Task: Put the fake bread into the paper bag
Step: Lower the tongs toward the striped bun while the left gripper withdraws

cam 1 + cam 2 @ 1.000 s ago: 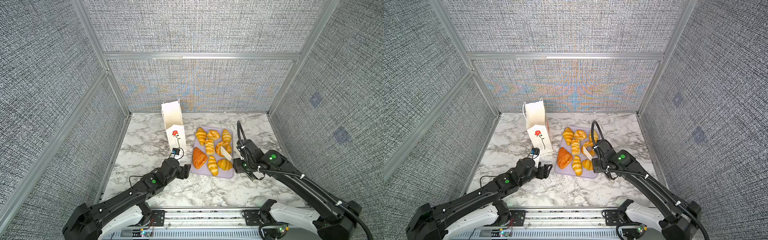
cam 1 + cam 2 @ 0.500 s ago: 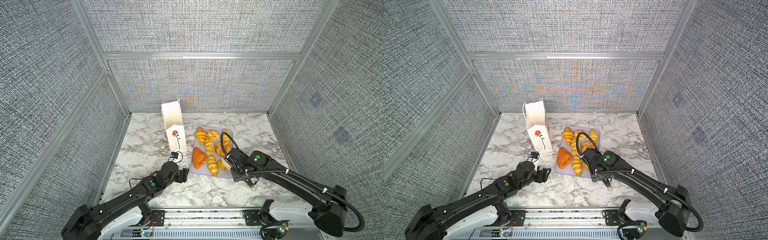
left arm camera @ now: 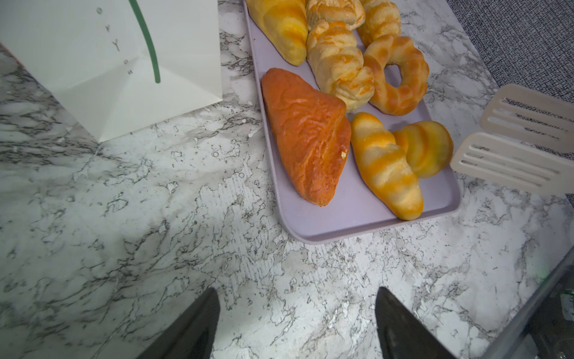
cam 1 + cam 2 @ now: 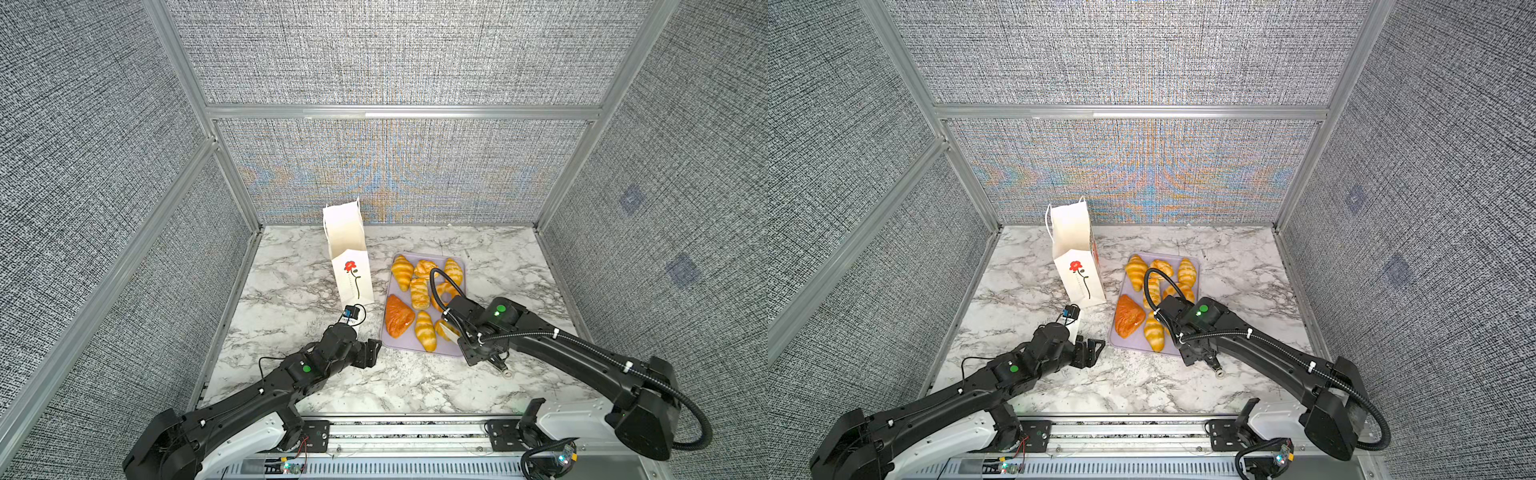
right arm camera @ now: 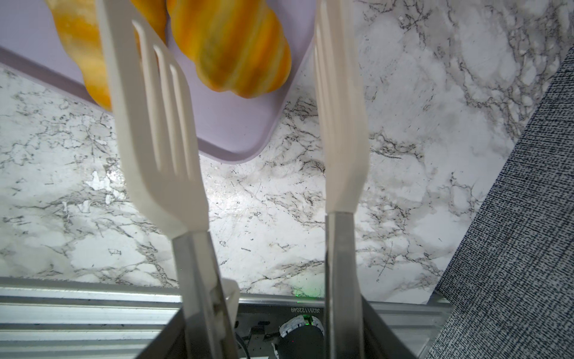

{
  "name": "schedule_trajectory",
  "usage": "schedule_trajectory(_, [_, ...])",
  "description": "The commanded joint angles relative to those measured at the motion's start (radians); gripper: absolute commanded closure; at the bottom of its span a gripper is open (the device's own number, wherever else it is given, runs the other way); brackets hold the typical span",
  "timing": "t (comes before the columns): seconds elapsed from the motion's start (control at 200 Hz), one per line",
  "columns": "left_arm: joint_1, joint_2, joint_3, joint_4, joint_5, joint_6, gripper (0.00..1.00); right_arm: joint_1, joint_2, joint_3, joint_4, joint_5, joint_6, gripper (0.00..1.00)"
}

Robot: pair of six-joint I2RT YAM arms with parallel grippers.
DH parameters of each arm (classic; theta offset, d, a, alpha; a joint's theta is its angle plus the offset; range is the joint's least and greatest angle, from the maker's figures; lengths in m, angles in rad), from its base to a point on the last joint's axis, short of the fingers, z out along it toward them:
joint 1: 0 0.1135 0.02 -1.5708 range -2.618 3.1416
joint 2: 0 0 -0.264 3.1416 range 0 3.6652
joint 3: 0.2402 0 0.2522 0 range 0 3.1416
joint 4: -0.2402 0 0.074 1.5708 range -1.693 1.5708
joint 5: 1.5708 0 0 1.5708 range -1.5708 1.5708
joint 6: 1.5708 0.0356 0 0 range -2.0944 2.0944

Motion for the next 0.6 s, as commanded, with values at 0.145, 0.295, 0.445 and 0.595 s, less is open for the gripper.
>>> schedule_trajectory(0.145, [0.000,0.001,0.021,0.007,0.007,-0.018,0.20,-0.021,0.037,-0.011,0.027,-0.038,-0.035,0.38])
schedule_trajectory(0.295, [0.000,0.005,0.027,0.001,0.014,-0.034,0.20,-0.024,0.045,-0.011,0.044,-0.081,-0.048,0.39])
schedule_trajectory(0.445, [0.000,0.002,0.030,-0.006,0.018,-0.033,0.20,-0.026,0.046,-0.026,0.046,-0.119,-0.049,0.39])
schedule_trajectory(0.595, [0.000,0.001,0.035,-0.014,0.017,-0.024,0.20,-0.025,0.040,-0.036,0.049,-0.148,-0.036,0.43])
